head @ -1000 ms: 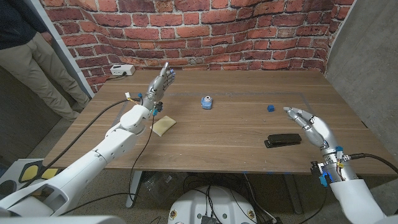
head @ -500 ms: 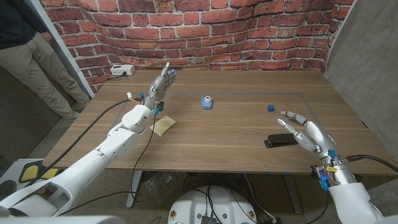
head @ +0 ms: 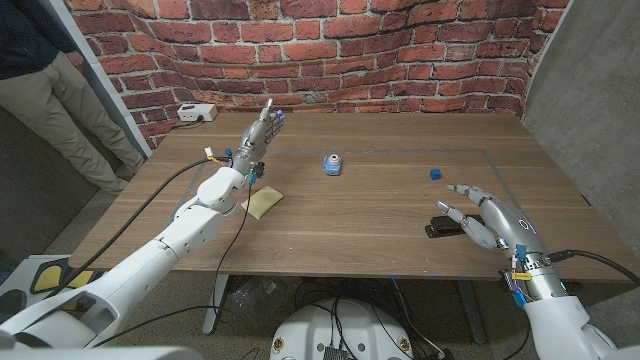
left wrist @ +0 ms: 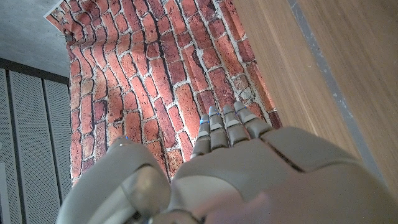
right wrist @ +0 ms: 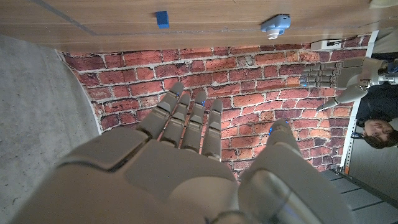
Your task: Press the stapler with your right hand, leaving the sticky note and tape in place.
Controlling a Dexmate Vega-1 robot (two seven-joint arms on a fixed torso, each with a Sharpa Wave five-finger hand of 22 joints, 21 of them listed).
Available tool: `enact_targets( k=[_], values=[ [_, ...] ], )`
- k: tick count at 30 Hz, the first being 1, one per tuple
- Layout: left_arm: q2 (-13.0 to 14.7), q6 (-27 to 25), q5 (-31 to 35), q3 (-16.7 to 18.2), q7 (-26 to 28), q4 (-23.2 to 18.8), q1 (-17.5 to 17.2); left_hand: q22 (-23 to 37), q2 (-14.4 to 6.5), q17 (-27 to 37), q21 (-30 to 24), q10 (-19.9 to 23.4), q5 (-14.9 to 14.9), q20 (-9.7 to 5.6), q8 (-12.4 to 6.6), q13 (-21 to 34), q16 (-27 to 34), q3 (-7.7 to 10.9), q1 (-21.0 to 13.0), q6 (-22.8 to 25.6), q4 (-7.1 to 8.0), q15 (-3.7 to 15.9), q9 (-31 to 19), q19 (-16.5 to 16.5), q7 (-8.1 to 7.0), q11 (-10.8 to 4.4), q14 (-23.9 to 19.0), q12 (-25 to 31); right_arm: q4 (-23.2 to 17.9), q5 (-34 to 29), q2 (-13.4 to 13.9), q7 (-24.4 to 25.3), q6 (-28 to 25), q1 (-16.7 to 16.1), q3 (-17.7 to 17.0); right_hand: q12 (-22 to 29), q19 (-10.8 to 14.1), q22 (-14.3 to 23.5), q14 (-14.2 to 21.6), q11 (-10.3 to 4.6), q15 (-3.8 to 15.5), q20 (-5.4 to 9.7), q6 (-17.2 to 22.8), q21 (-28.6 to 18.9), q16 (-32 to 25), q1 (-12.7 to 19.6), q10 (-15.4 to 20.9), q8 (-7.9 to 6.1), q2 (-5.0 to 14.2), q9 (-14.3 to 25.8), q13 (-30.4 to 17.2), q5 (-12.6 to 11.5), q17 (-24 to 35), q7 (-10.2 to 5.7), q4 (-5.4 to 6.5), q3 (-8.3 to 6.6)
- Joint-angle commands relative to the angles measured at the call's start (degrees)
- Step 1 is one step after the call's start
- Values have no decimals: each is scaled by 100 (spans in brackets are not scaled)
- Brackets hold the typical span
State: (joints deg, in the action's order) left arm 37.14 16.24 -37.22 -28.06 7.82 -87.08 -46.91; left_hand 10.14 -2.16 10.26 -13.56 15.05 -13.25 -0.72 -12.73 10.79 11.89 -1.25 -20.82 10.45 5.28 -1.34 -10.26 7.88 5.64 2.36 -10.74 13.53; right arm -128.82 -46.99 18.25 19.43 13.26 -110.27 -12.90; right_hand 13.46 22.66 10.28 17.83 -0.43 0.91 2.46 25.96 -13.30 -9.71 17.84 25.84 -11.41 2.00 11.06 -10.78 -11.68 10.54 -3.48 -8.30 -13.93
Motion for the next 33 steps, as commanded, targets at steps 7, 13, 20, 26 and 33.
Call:
enact_targets(
  k=[7, 13, 20, 26, 33],
  values=[
    [-140, 78, -43, -91, -87, 132, 100, 8, -20, 25, -6, 46, 18, 4, 19, 15, -12, 4, -50, 65, -26, 9, -34, 47, -21, -21, -80, -23, 5, -431, 583, 228, -746, -137, 297, -19, -30, 33, -8, -108, 63, 79, 8, 19, -43, 130, 23, -7, 78, 17, -29, -44, 13, -88, -1, -97],
    [-117, 77, -38, -79, -59, 95, 83, 8, -26, 25, 3, 47, 22, 9, 26, 15, -22, 1, -57, 70, -27, 11, -34, 49, -28, -2, -79, -33, 57, -383, 806, 158, -837, -121, 360, -6, 16, 37, 28, -149, 108, 105, 16, 8, -68, 236, 76, -19, 202, 17, -28, -55, 10, -134, -19, -189],
    [-114, 83, -33, -71, -49, 96, 86, 9, -32, 26, 12, 52, 27, 13, 37, 16, -29, -4, -63, 66, -27, 11, -34, 52, -33, -29, -83, -41, 80, -394, 1003, 27, -1036, -93, 440, -6, -11, 40, 24, -171, 106, 90, 209, 27, -67, 329, 97, -94, 257, 15, -27, -50, 3, -158, -46, -257],
    [-133, 85, -38, -77, -61, 130, 114, 9, -36, 26, 20, 44, 31, 30, 44, 16, -34, -7, -67, 67, -28, 13, -35, 52, -39, -26, -86, -52, 82, -386, 1119, -61, -1225, -68, 484, -35, 37, 43, 75, -149, 122, 86, 161, 13, -87, 413, 40, -70, 313, 13, -26, -44, -1, -174, -68, -321],
    [-117, 60, -25, -78, -44, 132, 127, 9, -40, 27, 27, 55, 35, 36, 52, 16, -40, -12, -71, 68, -28, 12, -35, 56, -55, -37, -90, -57, 141, -405, 1209, -29, -1417, -21, 584, -151, 424, 48, 310, -123, 175, 156, -81, -119, -131, 627, -239, 11, 366, 13, -26, 7, -8, -187, -119, -465]
  ],
)
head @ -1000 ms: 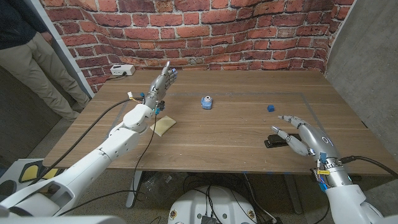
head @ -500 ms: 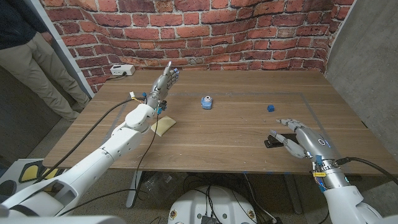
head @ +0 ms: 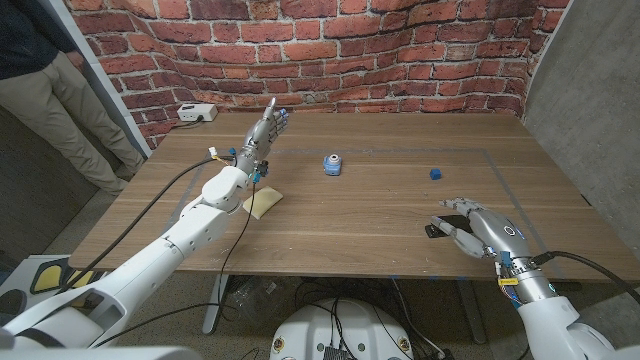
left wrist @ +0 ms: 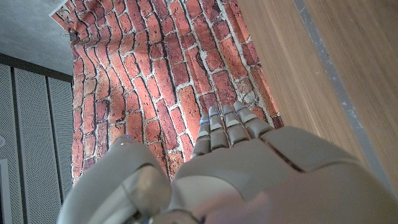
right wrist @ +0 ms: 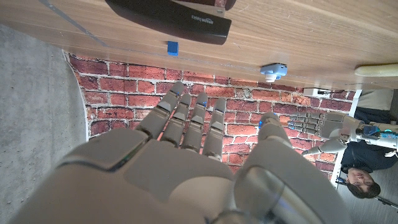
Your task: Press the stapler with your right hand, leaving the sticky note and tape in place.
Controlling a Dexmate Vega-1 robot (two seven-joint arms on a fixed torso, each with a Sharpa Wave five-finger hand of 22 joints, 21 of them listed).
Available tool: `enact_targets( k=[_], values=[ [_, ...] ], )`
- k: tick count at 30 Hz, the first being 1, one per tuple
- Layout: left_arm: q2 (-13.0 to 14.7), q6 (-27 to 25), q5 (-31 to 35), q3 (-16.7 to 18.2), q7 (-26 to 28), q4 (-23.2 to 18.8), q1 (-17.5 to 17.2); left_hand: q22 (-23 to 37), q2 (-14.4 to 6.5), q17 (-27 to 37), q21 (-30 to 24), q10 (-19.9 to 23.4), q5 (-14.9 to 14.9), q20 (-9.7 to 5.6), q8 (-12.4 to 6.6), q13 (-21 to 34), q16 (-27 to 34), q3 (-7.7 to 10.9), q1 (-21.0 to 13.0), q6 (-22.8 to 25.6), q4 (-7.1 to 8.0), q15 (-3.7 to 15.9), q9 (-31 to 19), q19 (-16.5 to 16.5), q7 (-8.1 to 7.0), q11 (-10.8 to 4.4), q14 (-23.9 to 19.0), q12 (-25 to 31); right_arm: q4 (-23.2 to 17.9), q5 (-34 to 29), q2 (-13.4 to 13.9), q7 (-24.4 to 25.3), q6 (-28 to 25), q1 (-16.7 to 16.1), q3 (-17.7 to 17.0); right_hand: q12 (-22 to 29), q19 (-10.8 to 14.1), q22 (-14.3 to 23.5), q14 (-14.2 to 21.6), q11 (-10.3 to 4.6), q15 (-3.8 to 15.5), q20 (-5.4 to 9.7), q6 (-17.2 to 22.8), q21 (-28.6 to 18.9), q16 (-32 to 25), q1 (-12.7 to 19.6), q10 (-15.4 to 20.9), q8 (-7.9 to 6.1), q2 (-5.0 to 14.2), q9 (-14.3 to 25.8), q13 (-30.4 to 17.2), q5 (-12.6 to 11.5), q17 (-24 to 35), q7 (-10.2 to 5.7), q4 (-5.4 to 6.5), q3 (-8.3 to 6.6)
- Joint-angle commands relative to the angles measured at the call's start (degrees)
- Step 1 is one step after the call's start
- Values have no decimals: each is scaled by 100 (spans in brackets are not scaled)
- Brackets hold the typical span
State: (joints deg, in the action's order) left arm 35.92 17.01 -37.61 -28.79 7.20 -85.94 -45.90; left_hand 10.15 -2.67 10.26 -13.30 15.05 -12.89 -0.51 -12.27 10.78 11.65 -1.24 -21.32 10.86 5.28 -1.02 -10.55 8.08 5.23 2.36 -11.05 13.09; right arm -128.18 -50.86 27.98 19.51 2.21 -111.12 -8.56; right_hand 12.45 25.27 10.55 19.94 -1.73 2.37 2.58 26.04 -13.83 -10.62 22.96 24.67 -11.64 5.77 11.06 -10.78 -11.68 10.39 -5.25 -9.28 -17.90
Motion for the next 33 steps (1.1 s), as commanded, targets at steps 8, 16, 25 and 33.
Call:
enact_targets(
  k=[8, 16, 25, 33],
  values=[
    [33, -44, -1, -5, -2, 9, 27, 10, 6, 27, 11, 61, 4, 29, 12, 17, -25, -19, -26, 34, -29, -16, -6, 38, -19, -33, -54, -22, 94, 45, 349, -69, -476, 58, 213, 14, 259, 25, 156, -39, 35, 135, -61, -92, -32, 183, 23, 3, -9, 16, -27, 41, 12, -31, -15, -122],
    [31, -30, -10, -6, -28, 38, 49, 10, 3, 28, 20, 59, 7, 40, 18, 17, -29, -24, -29, 35, -28, -10, -6, 35, -20, -39, -59, -30, 85, 9, 440, -59, -639, 49, 306, 105, 242, 27, 163, 28, 71, 167, 33, -73, -13, 243, 284, -40, 13, 17, -26, 64, 15, 50, -4, -181],
    [25, -23, -17, -19, -49, 66, 66, 11, -3, 29, 30, 69, 12, 41, 24, 18, -33, -31, -33, 43, -28, -5, -7, 36, -22, -35, -65, -37, 115, 16, 575, -125, -808, 65, 386, 126, 130, 28, 64, 46, 44, 158, 98, -20, 27, 272, 375, -61, 10, 15, -23, 79, 16, 29, 7, -214],
    [25, -38, -14, -30, -37, 70, 73, 11, -8, 29, 37, 81, 15, 41, 25, 18, -36, -35, -38, 57, -28, -4, -7, 39, -19, -45, -72, -40, 173, 109, 671, -167, -897, 107, 425, 127, 129, 29, 70, 36, 51, 154, 123, -17, 23, 284, 397, -68, 24, 14, -23, 82, 18, 19, 15, -233]
  ],
)
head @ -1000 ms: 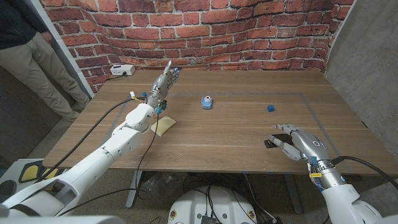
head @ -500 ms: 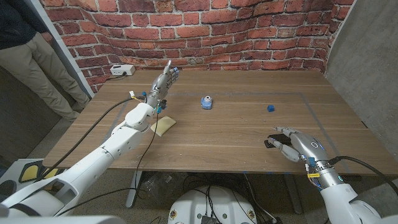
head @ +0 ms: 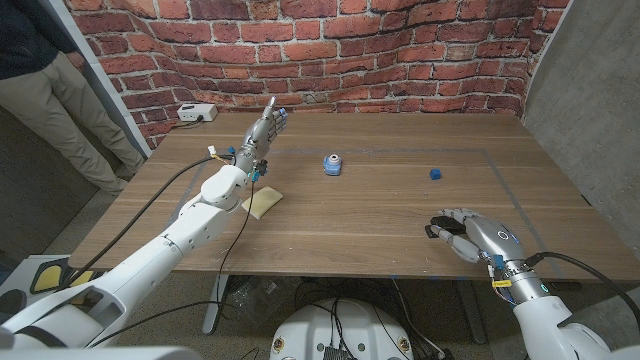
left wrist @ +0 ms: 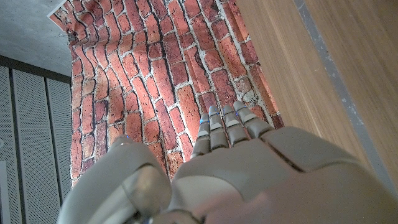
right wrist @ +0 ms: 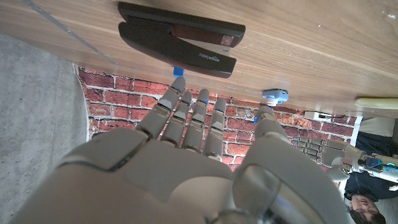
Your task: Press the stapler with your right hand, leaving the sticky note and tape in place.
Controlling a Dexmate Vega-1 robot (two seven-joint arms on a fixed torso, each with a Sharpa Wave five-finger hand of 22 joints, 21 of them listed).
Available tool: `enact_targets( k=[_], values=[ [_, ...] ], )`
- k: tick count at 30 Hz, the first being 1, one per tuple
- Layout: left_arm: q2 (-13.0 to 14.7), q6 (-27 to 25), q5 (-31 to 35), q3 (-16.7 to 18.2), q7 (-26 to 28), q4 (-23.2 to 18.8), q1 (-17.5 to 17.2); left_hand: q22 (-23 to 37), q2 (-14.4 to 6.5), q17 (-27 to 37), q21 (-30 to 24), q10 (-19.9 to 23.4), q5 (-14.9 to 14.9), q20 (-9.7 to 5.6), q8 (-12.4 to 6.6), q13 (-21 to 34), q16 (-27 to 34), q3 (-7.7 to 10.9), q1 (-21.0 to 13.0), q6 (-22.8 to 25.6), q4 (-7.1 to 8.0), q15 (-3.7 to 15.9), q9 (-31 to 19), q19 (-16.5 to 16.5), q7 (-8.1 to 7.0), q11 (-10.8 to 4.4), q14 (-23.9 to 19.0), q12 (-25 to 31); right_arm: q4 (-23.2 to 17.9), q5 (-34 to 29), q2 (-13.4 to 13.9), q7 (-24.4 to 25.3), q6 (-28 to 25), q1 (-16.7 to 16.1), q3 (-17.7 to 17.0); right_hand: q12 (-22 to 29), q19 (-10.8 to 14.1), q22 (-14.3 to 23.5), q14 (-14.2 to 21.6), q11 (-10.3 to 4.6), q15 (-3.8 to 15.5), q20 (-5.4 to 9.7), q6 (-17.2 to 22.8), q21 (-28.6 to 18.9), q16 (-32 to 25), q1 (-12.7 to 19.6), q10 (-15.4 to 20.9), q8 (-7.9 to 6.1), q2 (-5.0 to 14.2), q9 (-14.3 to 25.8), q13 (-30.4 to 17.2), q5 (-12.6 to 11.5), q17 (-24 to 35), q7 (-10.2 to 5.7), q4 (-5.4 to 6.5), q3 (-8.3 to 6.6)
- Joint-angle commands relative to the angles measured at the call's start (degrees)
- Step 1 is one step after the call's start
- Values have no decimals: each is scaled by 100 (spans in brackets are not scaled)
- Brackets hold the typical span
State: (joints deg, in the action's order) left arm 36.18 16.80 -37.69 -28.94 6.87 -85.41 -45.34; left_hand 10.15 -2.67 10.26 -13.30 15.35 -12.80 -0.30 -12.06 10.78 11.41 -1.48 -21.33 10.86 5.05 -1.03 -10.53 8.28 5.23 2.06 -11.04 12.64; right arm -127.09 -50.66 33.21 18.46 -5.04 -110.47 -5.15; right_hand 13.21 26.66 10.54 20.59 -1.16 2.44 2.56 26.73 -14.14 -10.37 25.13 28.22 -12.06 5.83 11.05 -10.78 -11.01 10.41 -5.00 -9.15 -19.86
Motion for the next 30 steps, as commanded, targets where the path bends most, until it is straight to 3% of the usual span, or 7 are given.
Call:
enact_targets(
  k=[1, 20, 25, 30],
  values=[
    [-1, -18, -3, -16, 2, 18, 17, 11, -8, 29, 38, 50, 6, 21, 3, 18, -12, -12, -38, 59, -4, -3, -9, 19, -20, -10, -72, 4, 71, 91, 159, -58, -182, 49, 93, 50, -12, 30, 4, -22, 39, 157, 63, 15, -2, 71, 40, -29, 21, 14, -22, 16, 17, -2, 2, -41],
    [8, -18, -19, -7, 14, 33, 20, 12, -19, 30, 54, 47, 13, 35, 18, 19, -20, -23, -46, 58, -4, -5, -10, 20, -20, -14, -77, -15, 120, 318, 285, -182, -415, 163, 242, 18, -39, 31, -13, -33, 24, 139, 278, 34, -3, 91, 2, -96, 26, 11, -21, 30, 19, -51, 16, -79],
    [14, -36, -21, -1, 45, 30, 18, 12, -23, 30, 60, 47, 15, 38, 22, 19, -23, -27, -49, 59, -3, -6, -10, 20, -29, -20, -77, -20, 141, 430, 321, -264, -473, 203, 252, 77, 47, 33, 172, -89, 74, 139, 651, 10, -59, 90, 202, -203, 18, 8, -21, 47, 19, -155, 37, -113],
    [20, -35, -20, 6, 67, 28, 9, 13, -26, 30, 65, 48, 17, 47, 22, 19, -23, -31, -51, 67, -3, -12, -10, 17, -29, -24, -83, -24, 153, 507, 366, -293, -497, 229, 249, 99, 91, 33, 259, -119, 85, 138, 782, -3, -76, 91, 284, -235, 18, 6, -20, 52, 18, -165, 43, -130]
  ],
)
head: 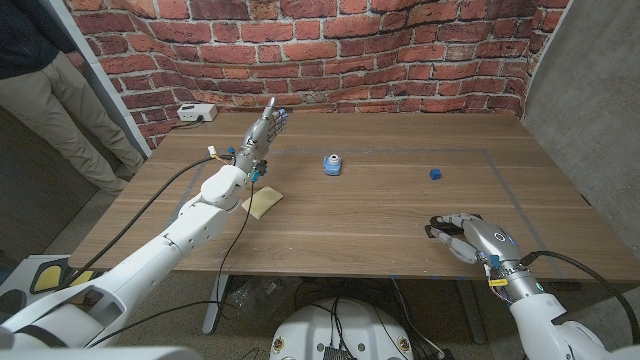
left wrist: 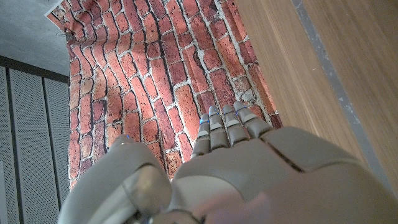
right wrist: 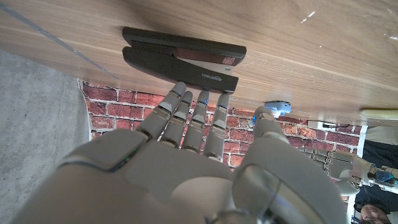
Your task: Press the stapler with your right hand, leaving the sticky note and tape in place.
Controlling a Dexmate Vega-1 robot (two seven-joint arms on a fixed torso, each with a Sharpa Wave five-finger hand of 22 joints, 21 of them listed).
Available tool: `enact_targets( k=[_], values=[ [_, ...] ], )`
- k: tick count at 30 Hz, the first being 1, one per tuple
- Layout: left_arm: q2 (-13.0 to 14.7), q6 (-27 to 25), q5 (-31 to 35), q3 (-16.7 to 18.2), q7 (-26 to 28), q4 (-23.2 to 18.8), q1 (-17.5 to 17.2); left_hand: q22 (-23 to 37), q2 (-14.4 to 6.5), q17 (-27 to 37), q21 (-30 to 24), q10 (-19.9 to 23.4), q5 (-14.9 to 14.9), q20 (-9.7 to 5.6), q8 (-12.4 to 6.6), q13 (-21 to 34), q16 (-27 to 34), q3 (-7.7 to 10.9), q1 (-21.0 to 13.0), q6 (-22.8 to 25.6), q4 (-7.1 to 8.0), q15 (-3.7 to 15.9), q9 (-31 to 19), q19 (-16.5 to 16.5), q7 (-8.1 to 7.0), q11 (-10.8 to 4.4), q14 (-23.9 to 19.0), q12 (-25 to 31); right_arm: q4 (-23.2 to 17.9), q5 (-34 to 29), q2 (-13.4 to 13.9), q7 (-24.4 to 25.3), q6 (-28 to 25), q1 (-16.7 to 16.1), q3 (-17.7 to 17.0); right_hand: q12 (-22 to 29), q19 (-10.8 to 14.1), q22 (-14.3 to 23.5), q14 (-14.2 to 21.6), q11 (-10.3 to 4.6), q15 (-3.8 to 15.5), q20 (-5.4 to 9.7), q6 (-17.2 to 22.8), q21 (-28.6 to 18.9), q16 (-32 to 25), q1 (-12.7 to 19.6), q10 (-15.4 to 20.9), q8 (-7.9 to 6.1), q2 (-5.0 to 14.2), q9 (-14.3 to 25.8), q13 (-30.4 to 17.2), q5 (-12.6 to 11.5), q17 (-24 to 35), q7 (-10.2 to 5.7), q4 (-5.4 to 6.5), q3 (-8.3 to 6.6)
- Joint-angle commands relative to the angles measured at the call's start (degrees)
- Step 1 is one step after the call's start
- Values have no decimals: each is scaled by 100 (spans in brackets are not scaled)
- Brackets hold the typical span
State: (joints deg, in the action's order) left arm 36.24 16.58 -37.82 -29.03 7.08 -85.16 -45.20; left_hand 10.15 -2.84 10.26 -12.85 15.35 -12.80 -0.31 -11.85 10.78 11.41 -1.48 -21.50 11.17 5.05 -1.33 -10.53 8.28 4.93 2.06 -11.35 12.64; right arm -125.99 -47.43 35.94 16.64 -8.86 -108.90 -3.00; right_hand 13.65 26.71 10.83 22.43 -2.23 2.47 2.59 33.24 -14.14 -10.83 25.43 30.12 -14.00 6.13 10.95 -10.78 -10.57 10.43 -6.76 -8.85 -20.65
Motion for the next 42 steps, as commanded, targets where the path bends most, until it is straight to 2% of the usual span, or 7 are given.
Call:
enact_targets(
  k=[1, 6, 19, 42],
  values=[
    [16, -14, -2, 16, 54, -1, -6, 13, -10, 30, 21, 48, 17, 43, 1, 20, -23, -32, -34, 38, -3, 19, -11, 19, 0, -21, -54, -25, 44, 200, 99, -114, -117, 75, 35, 57, 99, 4, 79, -15, 81, 133, 143, -8, -29, 61, 103, -43, -11, 17, -20, 8, 16, 14, 13, -54],
    [18, -14, -7, 16, 53, 4, -7, 13, -13, 30, 23, 49, 19, 47, 3, 20, -25, -35, -37, 43, -2, 16, -11, 26, 7, -6, -56, -29, 33, 263, 132, -172, -158, 86, 47, 88, 139, 5, 189, -61, 102, 131, 234, -18, -49, 66, 213, -55, -13, 15, -18, 13, 14, 42, 15, -74],
    [5, 13, -26, 5, 19, 74, 9, 14, -22, 31, 36, 62, 24, 57, 13, 21, -31, -47, -44, 44, -1, 21, -12, 28, 0, -31, -60, -37, 44, 381, 126, -256, -367, 127, 179, 98, 221, 6, 274, -59, 118, 137, 354, -43, -46, 67, 288, -68, -19, 12, -16, 19, 12, 82, 19, -99],
    [69, -4, -37, 10, -14, 66, 41, 16, -35, 32, 53, 59, 31, 67, 22, 22, -35, -68, -53, 55, 1, 17, -13, 30, -3, -32, -71, -56, 201, 699, 280, -395, -668, 218, 472, 79, 245, 6, 300, -39, 115, 134, 527, -43, -20, 74, 296, -92, -19, 9, -14, 23, 10, 41, 22, -131]
  ],
)
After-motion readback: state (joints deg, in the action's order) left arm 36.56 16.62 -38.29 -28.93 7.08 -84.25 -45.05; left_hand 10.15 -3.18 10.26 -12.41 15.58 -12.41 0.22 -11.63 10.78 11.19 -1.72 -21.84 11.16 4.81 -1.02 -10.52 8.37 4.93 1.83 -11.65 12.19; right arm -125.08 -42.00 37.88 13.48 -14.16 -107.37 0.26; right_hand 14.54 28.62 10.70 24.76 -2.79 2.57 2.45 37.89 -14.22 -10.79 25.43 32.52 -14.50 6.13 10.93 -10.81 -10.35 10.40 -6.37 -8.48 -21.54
